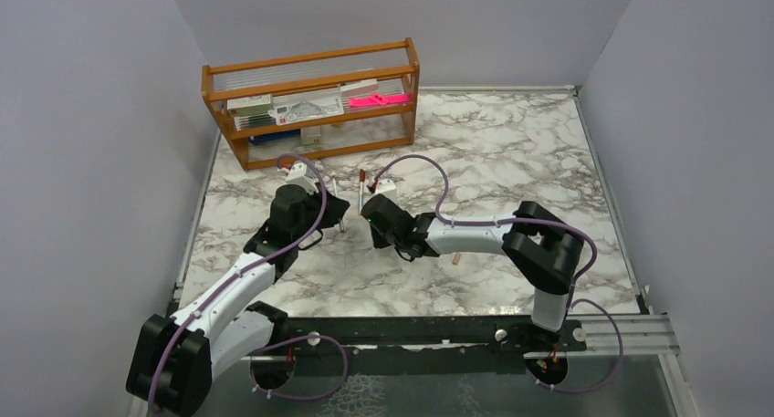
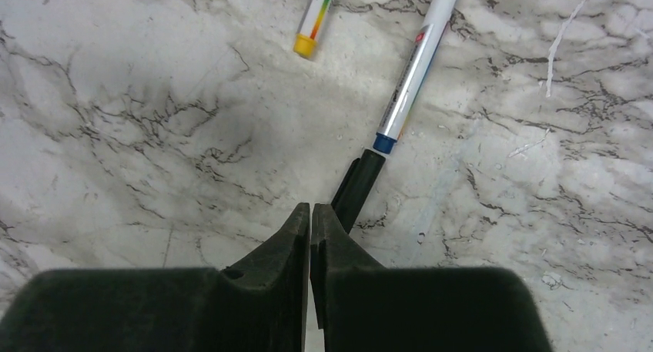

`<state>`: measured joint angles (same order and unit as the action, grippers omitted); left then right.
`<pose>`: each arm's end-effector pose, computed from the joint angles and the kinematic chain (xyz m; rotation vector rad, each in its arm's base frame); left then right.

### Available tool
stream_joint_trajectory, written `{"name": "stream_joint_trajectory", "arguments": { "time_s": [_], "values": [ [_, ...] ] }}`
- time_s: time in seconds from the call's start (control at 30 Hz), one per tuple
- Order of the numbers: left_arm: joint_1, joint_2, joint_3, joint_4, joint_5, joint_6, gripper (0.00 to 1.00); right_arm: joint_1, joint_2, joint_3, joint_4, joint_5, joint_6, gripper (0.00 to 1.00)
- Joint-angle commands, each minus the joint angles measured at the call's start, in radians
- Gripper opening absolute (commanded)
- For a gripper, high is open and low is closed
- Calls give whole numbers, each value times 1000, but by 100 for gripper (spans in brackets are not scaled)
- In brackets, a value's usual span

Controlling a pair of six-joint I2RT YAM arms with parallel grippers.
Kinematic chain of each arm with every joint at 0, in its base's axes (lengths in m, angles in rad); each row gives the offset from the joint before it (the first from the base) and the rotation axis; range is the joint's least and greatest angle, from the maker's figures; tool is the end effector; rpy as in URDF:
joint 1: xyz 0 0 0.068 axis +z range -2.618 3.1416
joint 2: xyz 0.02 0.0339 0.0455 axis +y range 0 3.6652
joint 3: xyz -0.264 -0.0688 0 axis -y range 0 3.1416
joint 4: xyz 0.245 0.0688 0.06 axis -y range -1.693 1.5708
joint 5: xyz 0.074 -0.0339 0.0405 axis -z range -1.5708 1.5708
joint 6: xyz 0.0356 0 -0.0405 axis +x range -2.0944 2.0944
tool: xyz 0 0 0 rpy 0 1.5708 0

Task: Insert the pens into the pen caps

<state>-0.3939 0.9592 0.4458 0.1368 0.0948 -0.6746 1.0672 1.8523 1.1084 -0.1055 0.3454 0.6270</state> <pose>0.1955 -0.0849 0.2213 -0.2192 2.0194 -0.7857 0.1965 0.3316 0.1646 -0.3678 2.3635 0.3990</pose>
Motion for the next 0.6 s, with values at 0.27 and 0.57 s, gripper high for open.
{"name": "stream_joint_trajectory", "arguments": {
  "time_s": [0.27,0.57],
  "values": [
    [5,13,-7,8,12,10,0,5,79,-24,0,16,69,2],
    [5,11,-33,72,29,-4,0,-21,-7,-111,-27,65,83,2]
  ]
}}
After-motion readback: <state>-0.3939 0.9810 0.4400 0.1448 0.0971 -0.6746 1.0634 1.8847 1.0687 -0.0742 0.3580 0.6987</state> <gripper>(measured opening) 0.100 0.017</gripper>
